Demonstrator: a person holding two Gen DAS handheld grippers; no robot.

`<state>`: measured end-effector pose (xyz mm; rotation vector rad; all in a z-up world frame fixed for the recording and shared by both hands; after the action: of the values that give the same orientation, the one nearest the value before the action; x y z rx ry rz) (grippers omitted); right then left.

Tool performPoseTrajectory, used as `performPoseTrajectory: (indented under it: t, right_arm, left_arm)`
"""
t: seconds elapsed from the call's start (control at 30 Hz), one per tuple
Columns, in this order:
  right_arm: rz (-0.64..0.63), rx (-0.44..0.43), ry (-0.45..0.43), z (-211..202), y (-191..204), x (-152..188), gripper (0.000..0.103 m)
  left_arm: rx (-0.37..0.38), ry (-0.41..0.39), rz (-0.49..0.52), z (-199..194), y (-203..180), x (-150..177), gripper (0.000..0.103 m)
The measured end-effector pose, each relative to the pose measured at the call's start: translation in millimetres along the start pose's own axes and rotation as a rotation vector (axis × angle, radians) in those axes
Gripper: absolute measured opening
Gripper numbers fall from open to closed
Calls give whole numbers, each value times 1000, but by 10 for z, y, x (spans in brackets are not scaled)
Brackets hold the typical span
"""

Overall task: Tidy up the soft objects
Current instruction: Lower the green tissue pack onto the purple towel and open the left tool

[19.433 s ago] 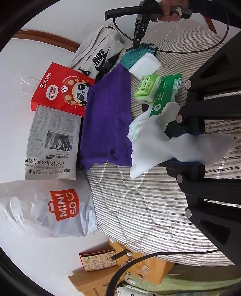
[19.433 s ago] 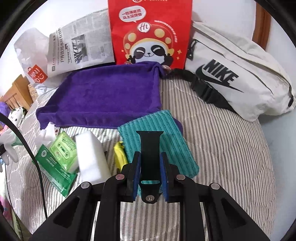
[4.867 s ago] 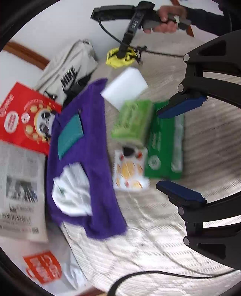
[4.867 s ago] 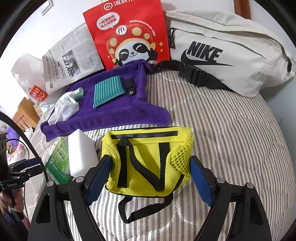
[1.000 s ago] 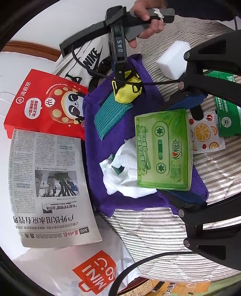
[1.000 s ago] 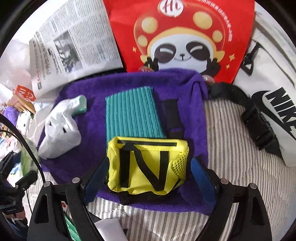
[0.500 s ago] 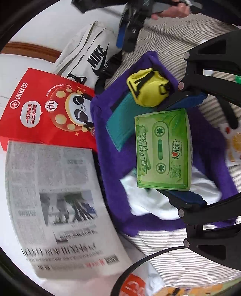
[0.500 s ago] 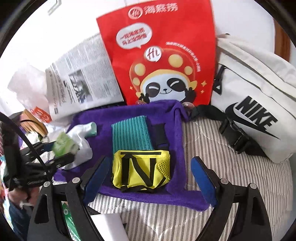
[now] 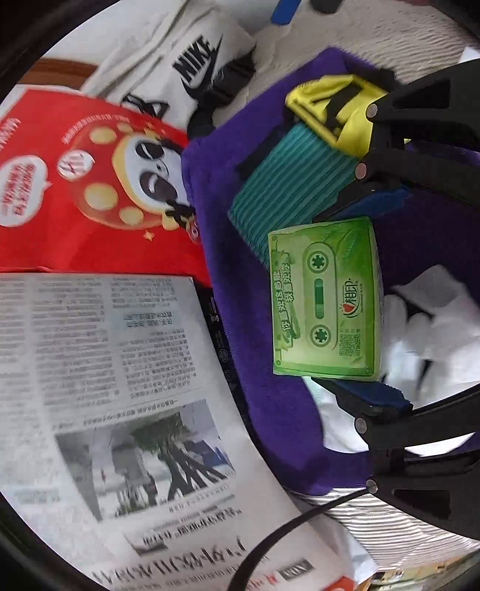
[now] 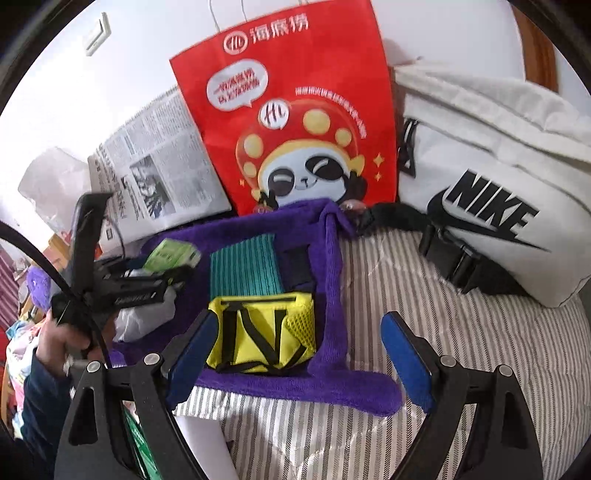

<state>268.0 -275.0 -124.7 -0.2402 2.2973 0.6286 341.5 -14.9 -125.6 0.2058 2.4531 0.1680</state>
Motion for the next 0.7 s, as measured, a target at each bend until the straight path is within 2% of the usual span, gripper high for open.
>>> performPoseTrajectory:
  t: [0.3,0.4,0.7]
  right_arm:
    - [28,-36,13,24,-74,64,89]
    - [48,-46,41,18,-89,63,89]
    - [54,-55,55,20,-80,75,89]
  left_arm:
    - [-100,89,106,380,-138,-65,72]
    - [-110,101,117,400,-165,-64,74]
    - [-95,146,136,450,-203,-51,78]
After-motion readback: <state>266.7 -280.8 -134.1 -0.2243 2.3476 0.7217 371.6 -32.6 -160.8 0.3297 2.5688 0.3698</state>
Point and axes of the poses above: each gripper's, at about its wrist camera, not at the fingertips, and z roughly the way its jaws point, y to its left, x to its underside, the point moved 2 cm from there along z, roughly the way its jaws point, and after that the axes turned 12 degrees about -x, right-handed, at the moved point
